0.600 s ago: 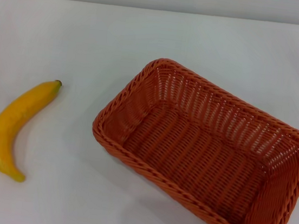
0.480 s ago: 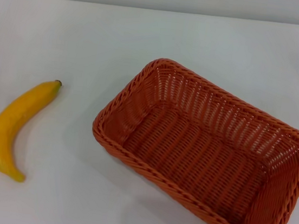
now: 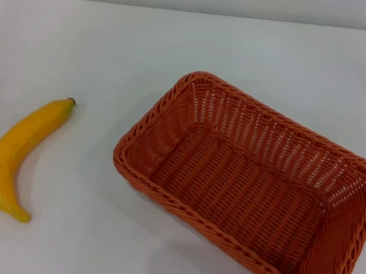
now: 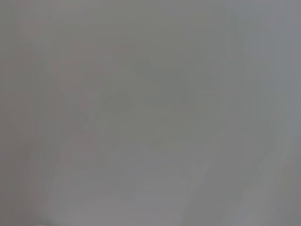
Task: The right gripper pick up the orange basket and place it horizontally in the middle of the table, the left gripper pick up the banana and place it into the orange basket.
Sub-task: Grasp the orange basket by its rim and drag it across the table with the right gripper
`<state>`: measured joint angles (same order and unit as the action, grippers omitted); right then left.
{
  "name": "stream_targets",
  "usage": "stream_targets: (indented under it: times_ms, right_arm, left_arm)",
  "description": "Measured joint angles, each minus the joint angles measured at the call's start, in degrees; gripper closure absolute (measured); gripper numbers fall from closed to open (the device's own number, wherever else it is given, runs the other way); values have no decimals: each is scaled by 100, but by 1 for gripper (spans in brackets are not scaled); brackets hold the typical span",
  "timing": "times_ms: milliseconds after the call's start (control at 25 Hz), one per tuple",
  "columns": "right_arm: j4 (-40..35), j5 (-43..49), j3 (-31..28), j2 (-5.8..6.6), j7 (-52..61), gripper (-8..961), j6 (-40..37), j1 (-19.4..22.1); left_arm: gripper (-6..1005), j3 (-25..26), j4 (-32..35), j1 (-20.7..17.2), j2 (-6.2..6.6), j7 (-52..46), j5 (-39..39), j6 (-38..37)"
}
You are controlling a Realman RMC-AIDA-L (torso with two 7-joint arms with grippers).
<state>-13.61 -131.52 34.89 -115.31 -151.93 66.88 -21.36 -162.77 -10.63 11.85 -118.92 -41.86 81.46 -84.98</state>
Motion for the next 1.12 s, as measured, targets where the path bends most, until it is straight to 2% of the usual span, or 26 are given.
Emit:
stream_targets:
  times_ms: [320,480,600,800,1120]
  right_arm:
    - [-157,43,84,36,791,122,-46,-19]
    - [-631,56,433,35,1476,124,-315,89]
    - [-1345,262,959,51,2302,125,-813,222]
    - [-2854,1290,1579,35,3941,127,-1717,493]
    - [-4652,3313,1770,37,6436,130,-2048,615]
  left_arm:
    - [145,0,1,36,3,3,44,1]
    - [145,0,0,78,7,5,121,50]
    - [146,0,1,118,9,10,215,87]
    - [146,0,-8,217,15,21,288,167]
    - [148,0,-11,309,23,21,486,280]
